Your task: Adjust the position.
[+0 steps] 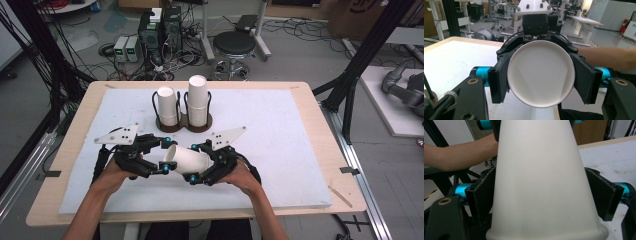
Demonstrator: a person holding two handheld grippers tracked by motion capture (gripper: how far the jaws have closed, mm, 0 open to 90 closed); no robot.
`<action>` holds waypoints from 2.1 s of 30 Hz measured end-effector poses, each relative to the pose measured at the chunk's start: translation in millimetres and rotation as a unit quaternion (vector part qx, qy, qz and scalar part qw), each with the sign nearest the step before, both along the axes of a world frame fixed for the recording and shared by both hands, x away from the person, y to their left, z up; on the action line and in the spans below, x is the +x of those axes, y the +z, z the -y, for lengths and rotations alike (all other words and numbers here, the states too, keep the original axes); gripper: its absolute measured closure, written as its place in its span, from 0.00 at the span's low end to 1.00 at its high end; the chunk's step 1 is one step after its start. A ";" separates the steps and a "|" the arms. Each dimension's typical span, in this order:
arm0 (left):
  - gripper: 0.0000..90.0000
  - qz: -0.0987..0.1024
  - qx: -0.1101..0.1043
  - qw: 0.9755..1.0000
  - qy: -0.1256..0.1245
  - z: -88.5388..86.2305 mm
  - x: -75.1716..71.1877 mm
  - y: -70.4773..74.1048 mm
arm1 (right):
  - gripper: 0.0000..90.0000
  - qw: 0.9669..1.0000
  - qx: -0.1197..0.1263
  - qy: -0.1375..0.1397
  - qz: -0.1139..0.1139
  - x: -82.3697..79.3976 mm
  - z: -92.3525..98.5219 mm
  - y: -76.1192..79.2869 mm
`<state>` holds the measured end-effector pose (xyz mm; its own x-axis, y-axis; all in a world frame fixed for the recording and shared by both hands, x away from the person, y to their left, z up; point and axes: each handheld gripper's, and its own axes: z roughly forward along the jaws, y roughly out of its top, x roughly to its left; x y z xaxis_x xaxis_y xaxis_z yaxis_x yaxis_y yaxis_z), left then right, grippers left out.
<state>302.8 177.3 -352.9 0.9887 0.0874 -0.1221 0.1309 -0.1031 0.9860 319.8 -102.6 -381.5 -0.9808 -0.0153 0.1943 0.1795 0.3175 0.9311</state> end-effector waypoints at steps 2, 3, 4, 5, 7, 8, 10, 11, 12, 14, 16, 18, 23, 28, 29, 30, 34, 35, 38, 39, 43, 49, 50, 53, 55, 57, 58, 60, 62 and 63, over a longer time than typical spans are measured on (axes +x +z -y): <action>0.40 0.001 0.000 1.000 -0.001 -1.2 0.0 0.0 | 0.20 1.000 -0.002 0.003 0.004 0.4 0.5 -1.1; 0.40 -0.001 0.000 1.000 -0.001 -1.5 -0.1 0.0 | 0.23 1.000 -0.004 0.002 0.004 0.0 0.8 -1.5; 0.40 0.000 0.001 1.000 0.000 -1.2 -0.3 -0.2 | 0.24 1.000 -0.006 0.000 0.006 -0.2 0.8 -1.8; 0.40 0.000 0.004 1.000 -0.001 -1.1 -0.5 -0.3 | 0.26 1.000 -0.007 -0.001 0.005 -0.4 0.9 -2.1; 0.40 -0.001 0.004 1.000 -0.001 -0.9 -0.5 -0.4 | 0.29 1.000 -0.007 -0.001 0.010 -0.7 1.0 -2.5; 0.40 -0.001 0.004 1.000 -0.003 -1.0 -0.5 -0.4 | 0.29 1.000 -0.007 -0.001 0.010 -0.7 1.0 -2.5; 0.40 0.000 0.004 1.000 -0.003 -0.9 -0.6 -0.4 | 0.31 1.000 -0.008 0.001 0.012 -1.4 1.9 -1.7; 0.40 0.000 0.004 1.000 -0.003 -0.8 -0.6 -0.5 | 0.31 1.000 -0.008 0.001 0.012 -1.4 1.9 -1.7; 0.40 0.000 0.004 1.000 -0.004 -0.6 -0.5 -0.7 | 0.32 1.000 -0.008 0.002 0.013 -1.4 2.0 -1.6; 0.40 -0.002 0.005 1.000 -0.007 -0.4 -0.2 -0.9 | 0.33 1.000 -0.010 0.004 0.012 -1.8 2.3 -1.5; 0.40 -0.006 0.005 1.000 -0.007 -0.2 0.1 -1.4 | 0.36 1.000 -0.010 0.007 0.015 -1.9 2.2 -1.4; 0.40 -0.004 0.004 1.000 -0.008 -0.3 -0.1 -1.3 | 0.37 1.000 -0.010 0.008 0.024 -3.1 2.0 -0.9; 0.40 -0.004 0.004 1.000 -0.008 -0.2 -0.4 -1.3 | 0.37 1.000 -0.010 0.009 0.026 -2.8 2.3 -1.0; 0.40 -0.003 0.005 1.000 -0.008 -0.1 -0.4 -1.4 | 0.39 1.000 -0.012 0.011 0.023 -3.4 2.9 -0.5; 0.40 -0.002 0.005 1.000 -0.008 -0.1 -0.3 -1.4 | 0.39 1.000 -0.012 0.011 0.022 -3.6 2.9 -0.5; 0.40 -0.003 0.005 1.000 -0.009 -0.1 -0.4 -1.4 | 0.39 1.000 -0.012 0.011 0.023 -3.5 2.9 -0.5; 0.40 -0.001 0.005 1.000 -0.009 -0.1 -0.4 -1.4 | 0.40 1.000 -0.010 0.010 0.028 -3.2 2.8 -0.6; 0.40 -0.002 0.005 1.000 -0.009 -0.2 -0.3 -1.4 | 0.40 1.000 -0.008 0.010 0.028 -3.2 2.8 -0.6; 0.40 -0.002 0.004 1.000 -0.008 0.0 -0.4 -1.5 | 0.40 1.000 -0.010 0.011 0.023 -3.5 3.1 -0.4; 0.40 0.000 0.003 1.000 -0.008 0.1 -0.4 -1.5 | 0.40 1.000 -0.010 0.011 0.023 -3.5 3.1 -0.4; 0.39 0.009 0.006 1.000 0.000 1.2 -2.5 -1.6 | 0.40 1.000 -0.008 0.010 0.022 -3.3 3.5 -0.3; 0.09 -0.015 0.017 1.000 0.012 4.2 -1.1 -4.4 | 0.40 1.000 -0.002 0.008 0.023 -2.6 5.9 0.8; 0.09 -0.014 0.016 1.000 0.009 4.1 -1.1 -4.3 | 0.40 1.000 -0.002 0.009 0.021 -2.6 6.3 0.9; 0.09 -0.004 0.022 1.000 0.007 3.4 -1.5 -4.2 | 0.40 1.000 0.000 0.007 0.023 -2.6 6.7 1.1; 0.09 -0.011 0.032 0.999 0.010 2.4 -1.1 -4.9 | 0.40 1.000 0.003 0.007 0.025 -2.4 6.4 1.1; 0.09 -0.006 0.038 0.999 0.012 2.1 -1.7 -5.7 | 0.40 1.000 0.000 0.009 0.023 -3.0 6.7 1.2; 0.09 0.002 0.042 0.999 0.016 1.7 -2.6 -5.6 | 0.40 1.000 0.000 0.010 0.023 -2.9 6.8 1.2; 0.10 0.010 0.048 0.999 0.023 1.2 -4.1 -5.3 | 0.40 1.000 0.001 0.010 0.023 -2.8 7.2 1.4; 0.10 0.023 0.049 0.998 0.029 0.8 -5.9 -5.1 | 0.40 1.000 0.001 0.009 0.024 -2.7 7.7 1.6; 0.10 0.016 0.049 0.998 0.029 0.5 -5.9 -4.9 | 0.40 1.000 0.002 0.010 0.025 -2.5 7.8 1.6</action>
<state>296.8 176.7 -357.8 0.9848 0.1547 -0.0789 0.1083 -0.1921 0.9754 317.3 -110.4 -379.8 -0.9887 -0.0350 0.1456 0.1273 0.3163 0.9401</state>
